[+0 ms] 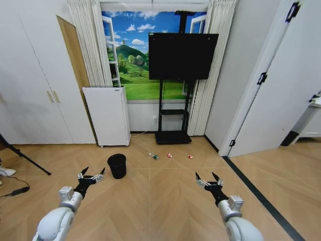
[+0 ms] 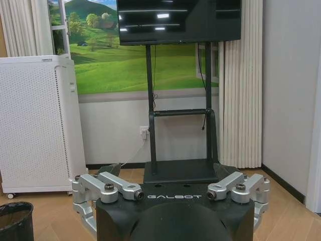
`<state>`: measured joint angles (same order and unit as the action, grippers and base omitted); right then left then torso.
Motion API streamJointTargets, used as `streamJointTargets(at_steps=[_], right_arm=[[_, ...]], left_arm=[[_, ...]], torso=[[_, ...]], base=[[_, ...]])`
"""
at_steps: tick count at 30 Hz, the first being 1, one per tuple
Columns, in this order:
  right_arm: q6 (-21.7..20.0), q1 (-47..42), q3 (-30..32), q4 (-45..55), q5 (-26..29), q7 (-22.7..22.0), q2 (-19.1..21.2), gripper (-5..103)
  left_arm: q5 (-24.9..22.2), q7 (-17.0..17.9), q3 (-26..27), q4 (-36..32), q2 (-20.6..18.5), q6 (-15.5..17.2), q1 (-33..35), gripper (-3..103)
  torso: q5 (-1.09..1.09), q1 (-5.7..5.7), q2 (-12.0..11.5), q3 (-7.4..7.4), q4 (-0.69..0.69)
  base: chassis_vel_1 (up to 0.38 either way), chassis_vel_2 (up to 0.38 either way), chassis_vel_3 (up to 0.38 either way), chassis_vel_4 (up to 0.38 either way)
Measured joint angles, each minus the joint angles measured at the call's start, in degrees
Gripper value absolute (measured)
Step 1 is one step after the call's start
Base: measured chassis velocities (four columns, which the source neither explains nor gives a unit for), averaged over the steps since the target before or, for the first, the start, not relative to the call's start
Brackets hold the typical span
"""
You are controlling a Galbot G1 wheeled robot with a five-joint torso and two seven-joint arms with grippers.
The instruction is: Pick up the trash bin and place the garbage on the floor into it.
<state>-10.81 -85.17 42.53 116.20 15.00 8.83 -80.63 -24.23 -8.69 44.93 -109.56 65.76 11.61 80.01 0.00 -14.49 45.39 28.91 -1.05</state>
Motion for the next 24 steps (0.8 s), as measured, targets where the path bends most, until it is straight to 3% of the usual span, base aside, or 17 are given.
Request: streamJointTargets(at_steps=[12,24], right_arm=[[0.8,0.3,-0.2,-0.7,-0.7,1.2,-0.2,100],[1.9,0.4,0.1,-1.2,-0.8,1.5,-0.1,100]], left_arm=[[0.0,-0.4,0.1,0.2,-0.1,-0.2,-0.1,100],[0.0,-0.5,0.2,0.3,0.2,-0.2,-0.3,100]], torso=[[0.00,0.01,0.0,0.00,-0.01],[0.01,0.00,0.0,0.00,0.01]], base=[[-0.048,0.049,0.046,-0.040],[-0.199,0.207,0.220,-0.201]])
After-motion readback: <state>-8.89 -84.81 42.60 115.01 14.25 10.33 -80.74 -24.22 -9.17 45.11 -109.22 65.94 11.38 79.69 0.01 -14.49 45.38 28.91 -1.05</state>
